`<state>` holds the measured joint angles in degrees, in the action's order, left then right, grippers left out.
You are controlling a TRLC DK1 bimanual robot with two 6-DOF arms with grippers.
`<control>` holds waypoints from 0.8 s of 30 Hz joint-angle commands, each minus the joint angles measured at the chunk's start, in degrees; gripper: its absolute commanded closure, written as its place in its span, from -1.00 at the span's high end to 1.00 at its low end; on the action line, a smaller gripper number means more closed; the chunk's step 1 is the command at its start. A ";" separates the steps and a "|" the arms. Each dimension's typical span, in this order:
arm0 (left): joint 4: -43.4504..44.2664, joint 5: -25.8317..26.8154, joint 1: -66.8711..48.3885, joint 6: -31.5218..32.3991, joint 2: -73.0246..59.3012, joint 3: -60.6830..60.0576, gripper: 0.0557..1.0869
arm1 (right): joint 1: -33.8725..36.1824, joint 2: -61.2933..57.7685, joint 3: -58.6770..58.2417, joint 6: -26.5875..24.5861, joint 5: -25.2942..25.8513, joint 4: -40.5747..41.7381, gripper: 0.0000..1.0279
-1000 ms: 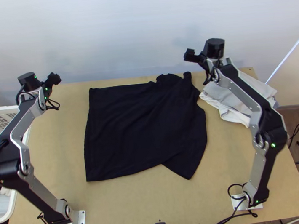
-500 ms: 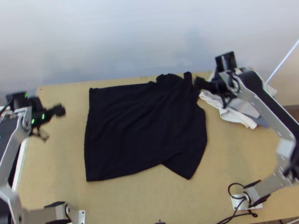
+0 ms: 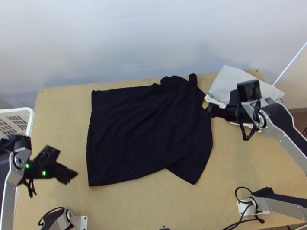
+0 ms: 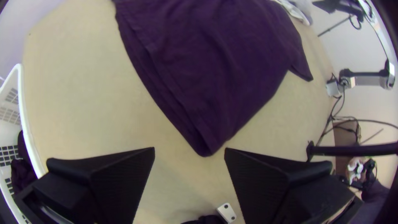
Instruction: Fold the t-shirt
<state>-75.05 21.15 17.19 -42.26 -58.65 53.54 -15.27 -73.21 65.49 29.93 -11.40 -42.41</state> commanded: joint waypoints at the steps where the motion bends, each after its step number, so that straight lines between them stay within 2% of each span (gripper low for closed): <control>1: -5.02 3.90 1.27 -12.50 10.58 -9.94 0.61 | -0.03 5.71 -6.61 -2.60 -1.96 3.21 0.91; 5: -3.79 4.08 1.27 -15.84 14.18 -15.66 0.61 | 0.06 6.24 -8.19 -2.86 -1.96 3.65 0.91; 9: 2.18 4.08 0.83 -17.24 17.70 -20.32 0.60 | 0.33 6.24 -9.33 -2.86 -1.96 4.36 0.91; 14: 13.79 4.08 -1.11 -15.92 18.66 -24.89 0.60 | 0.41 6.33 -10.47 -2.77 -1.96 5.59 0.91; 17: 15.90 4.17 -4.53 -13.55 19.81 -25.50 0.58 | 0.59 6.50 -11.27 -2.77 -1.96 6.03 0.91; 21: 16.25 4.08 -8.75 -13.37 22.53 -26.73 -0.06 | 1.12 6.76 -12.32 -2.86 -1.96 6.55 0.91; 22: 16.86 4.08 -9.02 -13.64 23.41 -27.17 -0.14 | 1.20 6.76 -12.50 -2.86 -1.96 6.55 0.91; 24: 16.51 3.81 -9.90 -14.08 24.29 -27.61 -0.14 | 1.38 6.76 -12.76 -2.86 -1.96 6.55 0.91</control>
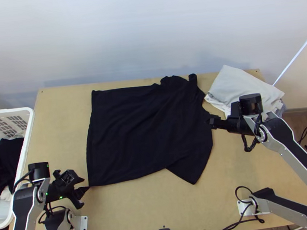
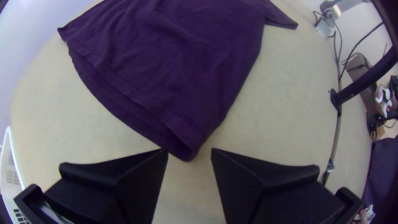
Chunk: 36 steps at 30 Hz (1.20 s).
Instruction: Fold the t-shirt
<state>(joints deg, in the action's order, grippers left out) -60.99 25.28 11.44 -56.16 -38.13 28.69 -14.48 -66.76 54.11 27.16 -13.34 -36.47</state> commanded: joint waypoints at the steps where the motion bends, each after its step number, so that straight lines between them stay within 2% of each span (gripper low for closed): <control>1: 2.28 -0.58 -4.67 -0.35 3.68 -2.85 -0.14 | 0.77 0.32 -1.46 -0.09 -0.02 0.61 0.91; 6: 1.49 -2.51 -6.17 -2.90 2.89 -3.73 -0.12 | 1.38 0.32 -2.34 -0.79 -0.10 1.05 0.91; 8: 0.96 -3.39 -6.52 -3.16 2.36 -3.64 0.12 | 1.47 0.32 -2.52 -1.05 -0.10 1.14 0.91; 10: 0.96 -4.45 -7.05 -3.78 1.57 -3.73 0.21 | 1.74 0.32 -2.78 -1.14 -0.19 1.40 0.91; 20: 4.65 -4.71 -7.05 -4.13 -1.60 -4.61 0.21 | 1.91 0.32 -3.57 -1.58 -0.37 3.25 0.91; 25: 8.96 -4.54 -7.75 -1.58 -4.59 -4.87 0.18 | 1.91 -0.12 -3.75 -1.58 -0.37 3.77 0.91; 26: 10.63 -4.45 -8.28 0.09 -5.46 -4.87 0.05 | 1.91 -0.12 -3.75 -1.58 -0.37 3.86 0.91; 28: 12.21 -3.83 -9.33 2.20 -6.78 -4.61 -0.45 | 1.91 -0.12 -3.92 -1.58 -0.37 3.95 0.91; 35: 13.79 -3.66 -14.61 5.18 -6.69 -4.87 -0.67 | 2.70 0.58 -6.03 -1.67 -0.37 3.95 0.91; 36: 13.71 -3.74 -14.69 5.18 -6.61 -4.87 -0.90 | 2.97 1.02 -6.91 -1.67 -0.37 3.95 0.91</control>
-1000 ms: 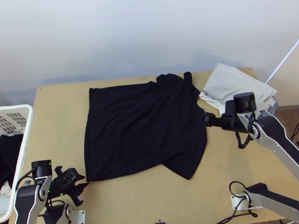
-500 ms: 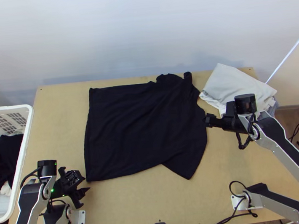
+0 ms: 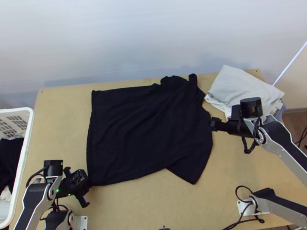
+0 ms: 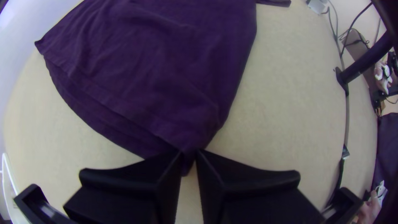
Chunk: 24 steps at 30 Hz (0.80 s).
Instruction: Fold the t-shirt
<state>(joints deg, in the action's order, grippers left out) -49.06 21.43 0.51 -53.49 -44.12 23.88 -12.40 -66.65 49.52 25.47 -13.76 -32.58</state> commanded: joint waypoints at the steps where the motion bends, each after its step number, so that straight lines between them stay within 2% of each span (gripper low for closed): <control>1: 2.39 0.10 -4.12 2.43 -0.44 -0.06 -0.92 | 1.07 1.26 -3.37 0.01 0.05 0.06 0.91; 11: 5.20 -1.13 -3.59 1.90 -0.18 0.55 -0.93 | 3.00 1.88 -16.03 0.72 -1.89 1.73 0.91; 16: 5.99 -2.62 -4.47 2.25 -0.79 1.08 -0.93 | 2.82 -2.69 -17.70 4.85 -4.08 4.72 0.88; 18: 5.90 -3.06 -4.56 2.25 -1.23 1.35 -0.93 | 2.21 -3.13 -17.61 4.94 -4.08 6.03 0.64; 19: 5.82 -3.15 -4.56 2.25 -1.23 1.35 -0.93 | 2.30 -2.69 -17.79 5.46 -3.99 7.27 0.38; 21: 5.20 -3.76 -4.64 2.25 -1.23 1.43 -0.93 | 3.00 -1.37 -18.23 7.66 -3.99 10.52 -0.30; 22: 4.59 -3.76 -4.73 2.25 -1.23 1.61 -0.93 | 3.09 -0.76 -18.49 7.75 -3.99 11.40 -0.49; 24: 4.23 -3.94 -4.73 2.34 -1.15 1.61 -0.93 | 3.09 -0.58 -18.58 7.75 -3.99 12.01 -0.47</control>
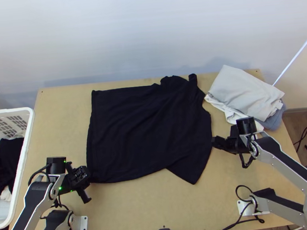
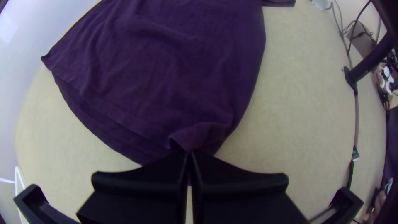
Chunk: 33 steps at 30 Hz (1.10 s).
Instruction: Fold the t-shirt
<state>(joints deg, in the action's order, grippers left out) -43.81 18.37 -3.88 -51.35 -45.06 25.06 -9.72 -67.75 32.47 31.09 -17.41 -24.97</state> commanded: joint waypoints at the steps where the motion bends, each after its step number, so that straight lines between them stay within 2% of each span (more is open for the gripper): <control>1: -1.45 -0.97 -0.34 0.11 -0.21 0.52 -0.93 | 0.31 0.42 -1.62 2.13 -0.34 4.49 -0.26; 3: -1.45 -1.14 -0.34 0.20 -0.21 0.43 -0.93 | -0.39 0.25 -1.79 1.60 -0.34 4.49 0.32; 4: -1.63 -1.23 -0.34 0.20 -0.21 0.43 -0.93 | -0.57 0.07 -1.88 1.52 -0.34 4.49 0.37; 11: -1.63 -1.76 -0.43 0.29 -0.21 -0.10 -0.93 | -3.12 -0.19 -2.32 2.31 -0.34 3.70 0.34; 12: -1.72 -1.85 -0.43 0.29 -0.21 -0.10 -0.93 | -4.43 -0.11 -2.23 2.39 -0.34 3.44 0.29; 14: -1.98 -1.94 -0.43 0.29 -0.21 -0.10 -0.93 | -5.49 0.25 -2.06 2.48 -0.34 3.61 -0.06; 15: -2.07 -1.94 -0.43 0.20 -0.21 -0.10 -0.93 | -5.67 0.16 -2.06 2.57 -0.34 3.79 -0.15; 33: -2.15 -2.37 -0.60 -0.06 -0.38 -0.45 -0.93 | -6.19 -1.86 -2.67 2.31 0.89 4.67 -0.15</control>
<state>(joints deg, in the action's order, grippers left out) -45.93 15.99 -4.47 -51.40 -45.39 24.80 -15.86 -68.58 29.93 33.61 -17.17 -20.51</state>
